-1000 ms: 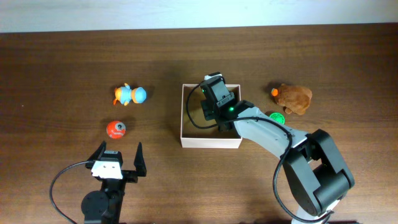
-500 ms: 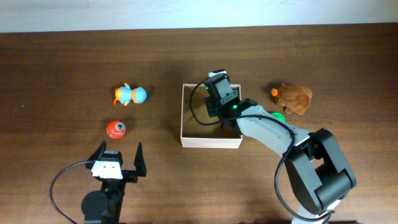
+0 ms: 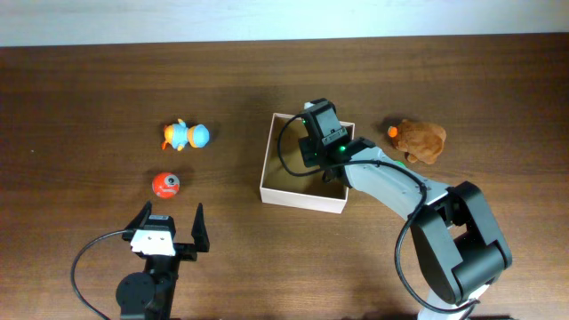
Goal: Pack container
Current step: 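Lower the cube into the box's back-right corner and open the right gripper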
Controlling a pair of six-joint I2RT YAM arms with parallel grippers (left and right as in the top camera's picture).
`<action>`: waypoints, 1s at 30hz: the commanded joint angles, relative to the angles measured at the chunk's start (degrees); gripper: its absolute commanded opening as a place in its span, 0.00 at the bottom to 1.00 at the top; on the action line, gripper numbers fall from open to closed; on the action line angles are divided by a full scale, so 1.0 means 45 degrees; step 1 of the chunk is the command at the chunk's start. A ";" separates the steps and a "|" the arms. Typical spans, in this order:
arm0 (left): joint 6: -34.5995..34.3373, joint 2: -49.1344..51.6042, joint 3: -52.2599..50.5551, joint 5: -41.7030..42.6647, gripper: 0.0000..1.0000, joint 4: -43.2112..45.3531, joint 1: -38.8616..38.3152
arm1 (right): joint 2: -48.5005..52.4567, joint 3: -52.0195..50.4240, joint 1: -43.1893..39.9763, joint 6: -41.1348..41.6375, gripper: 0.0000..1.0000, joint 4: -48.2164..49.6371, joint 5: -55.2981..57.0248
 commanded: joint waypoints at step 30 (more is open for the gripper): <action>0.0199 -0.0112 -0.0078 -0.0092 0.99 0.0000 -0.0039 | 0.0102 0.0437 0.2652 -0.1836 0.04 -0.1413 -0.3220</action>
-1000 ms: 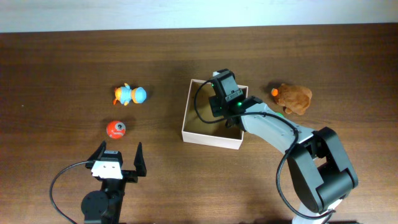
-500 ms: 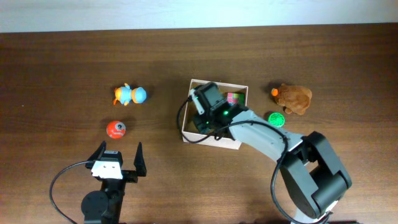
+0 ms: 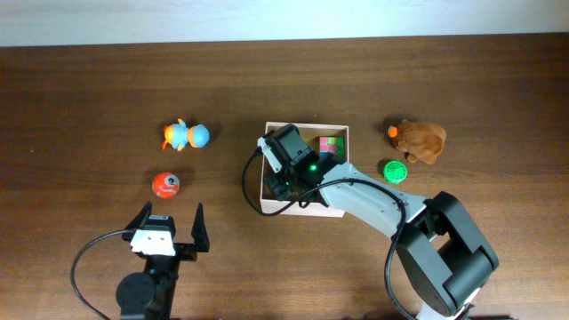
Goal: Pack container
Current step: 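Lower the cube into the box's back-right corner and open the right gripper, then raise the right gripper out of the box toward the brown bear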
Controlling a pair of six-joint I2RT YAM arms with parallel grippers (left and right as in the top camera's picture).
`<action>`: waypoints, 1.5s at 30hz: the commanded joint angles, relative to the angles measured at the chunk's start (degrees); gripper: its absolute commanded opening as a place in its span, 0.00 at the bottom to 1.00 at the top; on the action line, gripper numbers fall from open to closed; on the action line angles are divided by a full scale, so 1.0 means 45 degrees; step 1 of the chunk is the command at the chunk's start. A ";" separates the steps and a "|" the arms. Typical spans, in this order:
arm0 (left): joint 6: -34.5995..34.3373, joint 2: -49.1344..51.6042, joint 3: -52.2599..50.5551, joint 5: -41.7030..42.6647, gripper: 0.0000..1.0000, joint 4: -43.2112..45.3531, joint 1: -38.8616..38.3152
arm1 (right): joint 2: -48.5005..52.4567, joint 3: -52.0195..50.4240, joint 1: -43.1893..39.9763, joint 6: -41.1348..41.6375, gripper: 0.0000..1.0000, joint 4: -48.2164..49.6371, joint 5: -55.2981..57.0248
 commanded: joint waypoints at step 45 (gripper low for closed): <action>0.0199 -0.0112 -0.0078 -0.0092 0.99 0.0000 -0.0039 | -0.0243 0.6552 -0.1180 -0.0243 0.61 -0.6295 0.1146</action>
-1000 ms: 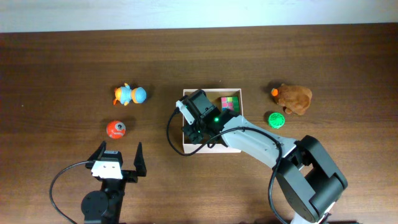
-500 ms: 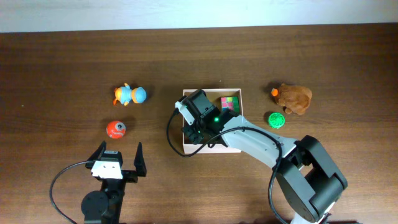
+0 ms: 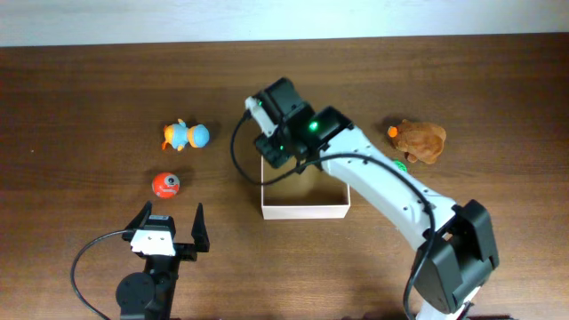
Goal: Pack container
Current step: 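Raise the right gripper out of the box toward the brown bear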
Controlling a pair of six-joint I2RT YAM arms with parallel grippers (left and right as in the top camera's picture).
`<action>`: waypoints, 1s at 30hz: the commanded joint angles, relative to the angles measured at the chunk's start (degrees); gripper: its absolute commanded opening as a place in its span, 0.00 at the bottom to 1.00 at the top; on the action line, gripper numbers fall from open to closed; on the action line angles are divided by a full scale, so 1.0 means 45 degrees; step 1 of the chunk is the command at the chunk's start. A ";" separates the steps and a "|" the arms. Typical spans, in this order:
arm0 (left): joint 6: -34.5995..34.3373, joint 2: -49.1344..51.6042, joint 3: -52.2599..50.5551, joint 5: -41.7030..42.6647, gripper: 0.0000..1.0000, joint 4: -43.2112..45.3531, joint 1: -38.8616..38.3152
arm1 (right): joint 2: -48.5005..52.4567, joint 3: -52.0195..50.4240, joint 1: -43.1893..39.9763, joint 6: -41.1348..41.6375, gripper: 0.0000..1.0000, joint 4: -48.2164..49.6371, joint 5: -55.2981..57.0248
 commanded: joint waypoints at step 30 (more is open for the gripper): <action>0.0199 -0.0112 -0.0078 -0.0092 0.99 0.0005 -0.0039 | -0.0685 0.0238 -0.8417 0.5513 0.89 -0.3021 0.2579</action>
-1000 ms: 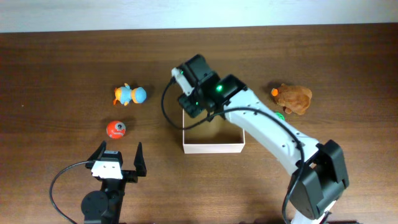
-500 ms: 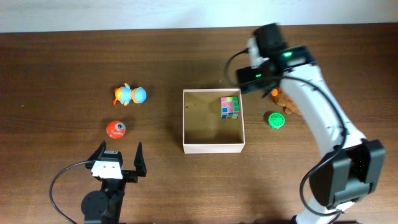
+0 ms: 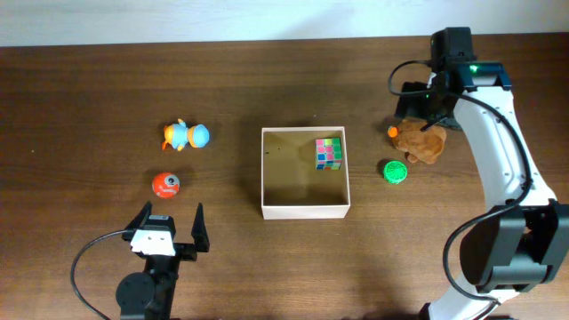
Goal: Pack container
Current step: 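Raise the right gripper out of the box toward the brown bear, then lower the right gripper and grasp the brown plush bear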
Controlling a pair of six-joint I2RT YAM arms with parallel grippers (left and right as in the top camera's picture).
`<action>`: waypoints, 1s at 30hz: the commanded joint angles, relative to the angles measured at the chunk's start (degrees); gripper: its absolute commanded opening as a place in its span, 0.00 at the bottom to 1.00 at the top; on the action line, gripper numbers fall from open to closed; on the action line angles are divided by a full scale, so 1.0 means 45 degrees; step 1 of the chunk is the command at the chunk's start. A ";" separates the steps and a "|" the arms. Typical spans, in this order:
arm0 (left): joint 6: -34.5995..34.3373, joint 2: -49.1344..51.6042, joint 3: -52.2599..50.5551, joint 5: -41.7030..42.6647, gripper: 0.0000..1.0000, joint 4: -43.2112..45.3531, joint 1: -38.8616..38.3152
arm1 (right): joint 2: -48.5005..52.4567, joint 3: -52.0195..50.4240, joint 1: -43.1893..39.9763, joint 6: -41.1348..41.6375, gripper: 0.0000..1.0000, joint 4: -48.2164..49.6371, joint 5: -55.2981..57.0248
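Observation:
An open white box [image 3: 302, 211] stands mid-table, with a multicoloured cube [image 3: 330, 152] in its far right corner. To its right lie a brown plush toy [image 3: 425, 142] and a green ball [image 3: 395, 171]. On the left are a blue and orange duck toy [image 3: 186, 135] and a red ball toy [image 3: 165, 184]. My right gripper [image 3: 421, 108] hangs just above the far edge of the plush toy; its jaws are hidden under the wrist. My left gripper [image 3: 170, 220] rests open at the near left, holding nothing.
The right arm [image 3: 498, 133] curves along the table's right side from the near edge. A pale wall strip [image 3: 267, 18] borders the far edge. Bare dark wood lies between the box and the left-hand toys.
My right gripper was over the box's far left corner and is now at the far right, above the brown plush toy. The cube in the box is in plain sight again.
My right gripper was first down in the box's far right part. Then it was over the box's left half, with the cube lying in the far right corner. Later it hung over the far left rim, and now it is by the plush toy. The left arm stayed still.

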 commanded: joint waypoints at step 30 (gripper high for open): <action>0.0199 -0.0112 -0.0078 -0.0092 0.99 0.0005 -0.0039 | 0.2220 -0.1622 -0.0787 0.1418 0.17 0.1141 0.0869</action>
